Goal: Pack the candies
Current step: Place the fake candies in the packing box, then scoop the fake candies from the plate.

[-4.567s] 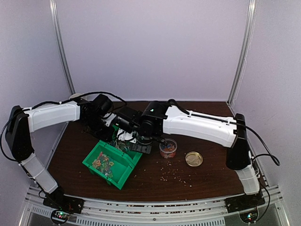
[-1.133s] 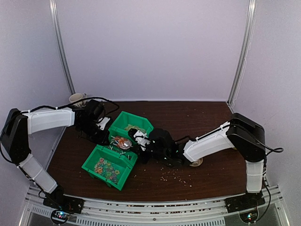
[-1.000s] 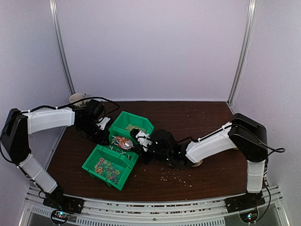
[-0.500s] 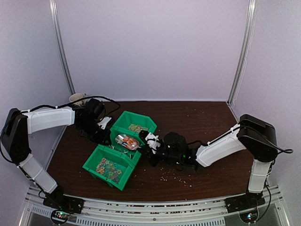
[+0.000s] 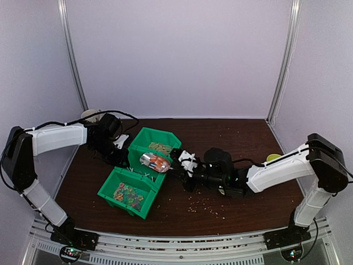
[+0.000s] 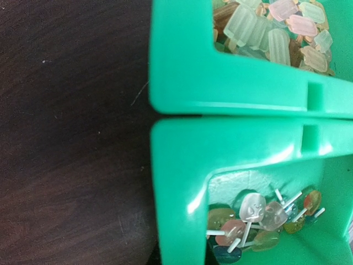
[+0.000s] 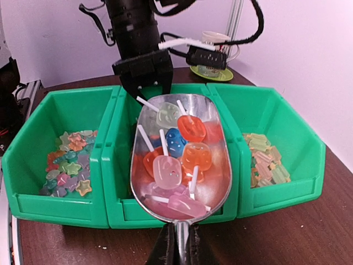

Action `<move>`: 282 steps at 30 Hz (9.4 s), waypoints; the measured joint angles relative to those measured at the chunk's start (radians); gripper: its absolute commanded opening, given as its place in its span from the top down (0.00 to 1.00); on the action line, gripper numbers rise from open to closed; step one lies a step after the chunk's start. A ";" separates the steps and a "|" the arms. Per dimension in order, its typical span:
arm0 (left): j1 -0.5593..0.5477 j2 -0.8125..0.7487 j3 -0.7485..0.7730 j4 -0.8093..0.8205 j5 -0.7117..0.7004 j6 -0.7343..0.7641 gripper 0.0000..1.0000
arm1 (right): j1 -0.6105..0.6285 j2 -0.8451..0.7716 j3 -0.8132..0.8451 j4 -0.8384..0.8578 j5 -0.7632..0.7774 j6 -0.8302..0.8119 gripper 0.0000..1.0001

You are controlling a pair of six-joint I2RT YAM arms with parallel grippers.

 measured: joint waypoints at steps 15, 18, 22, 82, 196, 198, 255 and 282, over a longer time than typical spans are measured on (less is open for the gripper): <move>0.000 0.016 0.006 -0.007 -0.003 0.000 1.00 | -0.013 -0.414 0.001 -0.282 0.012 -0.070 1.00; 0.000 0.016 0.008 -0.005 -0.003 0.000 1.00 | -0.030 -0.470 0.006 -0.378 0.031 -0.061 1.00; 0.000 0.016 0.008 -0.007 -0.003 0.000 1.00 | -0.069 -0.515 0.022 -0.499 0.068 -0.043 1.00; 0.000 0.016 0.008 -0.008 -0.004 0.000 1.00 | -0.082 -0.332 0.200 -1.281 0.290 0.042 1.00; -0.186 0.034 0.019 -0.095 -0.318 0.083 1.00 | 0.006 0.517 1.226 -1.669 0.398 -0.039 1.00; -0.186 0.027 0.014 -0.094 -0.317 0.083 1.00 | 0.005 0.536 1.262 -1.671 0.394 -0.043 1.00; -0.183 -0.017 -0.044 -0.051 -0.252 0.091 1.00 | -0.016 0.323 0.343 -0.293 0.180 0.145 1.00; -0.171 -0.018 -0.040 -0.030 -0.251 0.094 1.00 | -0.016 0.204 0.080 0.107 0.243 0.097 1.00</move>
